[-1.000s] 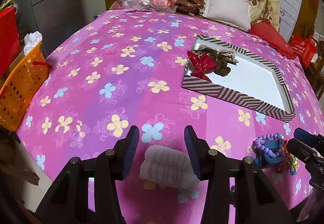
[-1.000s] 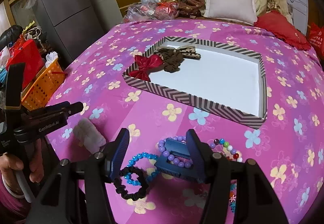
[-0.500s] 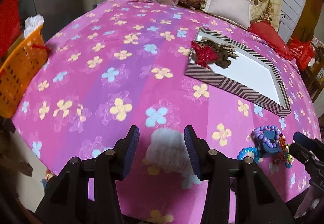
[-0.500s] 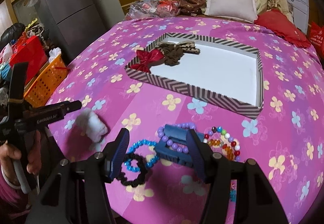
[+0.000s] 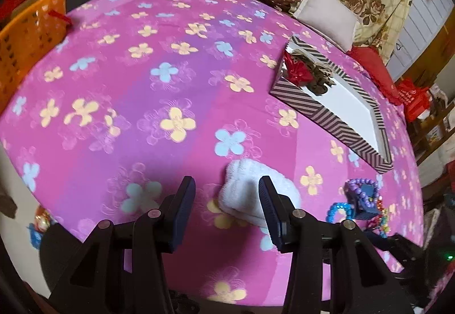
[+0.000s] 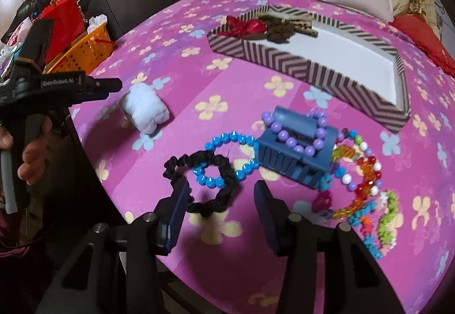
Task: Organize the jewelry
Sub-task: 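Grasp the white fluffy scrunchie with the left gripper while the right grasps the black scrunchie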
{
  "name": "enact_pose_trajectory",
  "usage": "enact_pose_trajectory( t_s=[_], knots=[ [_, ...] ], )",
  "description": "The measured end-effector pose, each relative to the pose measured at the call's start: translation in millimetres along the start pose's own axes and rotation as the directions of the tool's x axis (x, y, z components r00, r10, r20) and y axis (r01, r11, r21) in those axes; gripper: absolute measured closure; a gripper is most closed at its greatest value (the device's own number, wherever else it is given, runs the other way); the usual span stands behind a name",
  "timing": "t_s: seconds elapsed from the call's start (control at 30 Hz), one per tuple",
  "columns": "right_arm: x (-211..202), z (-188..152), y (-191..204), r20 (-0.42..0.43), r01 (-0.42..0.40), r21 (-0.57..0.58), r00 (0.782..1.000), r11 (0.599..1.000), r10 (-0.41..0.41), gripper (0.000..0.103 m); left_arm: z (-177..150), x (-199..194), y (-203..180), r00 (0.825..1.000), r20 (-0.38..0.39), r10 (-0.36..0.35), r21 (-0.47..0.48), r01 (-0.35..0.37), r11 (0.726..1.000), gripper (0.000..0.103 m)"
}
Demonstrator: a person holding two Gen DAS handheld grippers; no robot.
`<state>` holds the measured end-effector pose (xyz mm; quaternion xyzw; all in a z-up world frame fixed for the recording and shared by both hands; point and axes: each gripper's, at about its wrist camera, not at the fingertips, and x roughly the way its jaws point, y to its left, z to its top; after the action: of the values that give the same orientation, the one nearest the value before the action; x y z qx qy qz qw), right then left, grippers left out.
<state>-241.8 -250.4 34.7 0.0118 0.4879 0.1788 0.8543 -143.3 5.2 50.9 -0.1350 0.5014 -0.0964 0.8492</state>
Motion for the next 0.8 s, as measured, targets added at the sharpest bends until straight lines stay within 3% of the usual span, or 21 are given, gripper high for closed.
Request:
enact_pose_trajectory(
  t_s=[0.27, 0.43, 0.5, 0.6, 0.7, 0.8],
  knots=[
    [11.3, -1.0, -6.2, -0.001, -0.007, 0.022, 1.000, 1.000, 0.007, 0.055, -1.1, 17.2, -9.4, 0.999, -0.035, -0.041, -0.037, 0.039, 0.999, 0.059],
    [15.1, -0.8, -6.8, 0.004, -0.020, 0.020, 1.000, 1.000, 0.020, 0.057, -4.0, 31.4, -15.1, 0.998, -0.059, -0.019, -0.032, 0.018, 0.999, 0.058],
    [17.4, -1.3, -7.5, 0.002, -0.036, 0.017, 0.999, 0.999, 0.036, 0.074, -5.9, 32.9, -16.4, 0.999, -0.047, -0.010, -0.022, 0.009, 1.000, 0.058],
    [20.1, -1.5, -7.3, 0.005, -0.047, 0.013, 0.999, 0.999, 0.047, 0.092, -7.0, 33.3, -19.3, 1.000, -0.025, 0.009, 0.017, -0.008, 1.000, 0.073],
    [18.1, -1.1, -6.1, 0.011, -0.059, 0.010, 0.998, 0.998, 0.059, 0.094, -6.7, 29.7, -21.5, 1.000, -0.008, 0.024, 0.052, -0.024, 0.998, 0.086],
    [7.1, 3.2, -3.8, 0.039, -0.068, -0.002, 0.997, 0.998, 0.068, 0.094, -3.6, 24.4, -23.7, 1.000, -0.003, 0.008, 0.067, -0.008, 0.998, 0.089]
  ],
)
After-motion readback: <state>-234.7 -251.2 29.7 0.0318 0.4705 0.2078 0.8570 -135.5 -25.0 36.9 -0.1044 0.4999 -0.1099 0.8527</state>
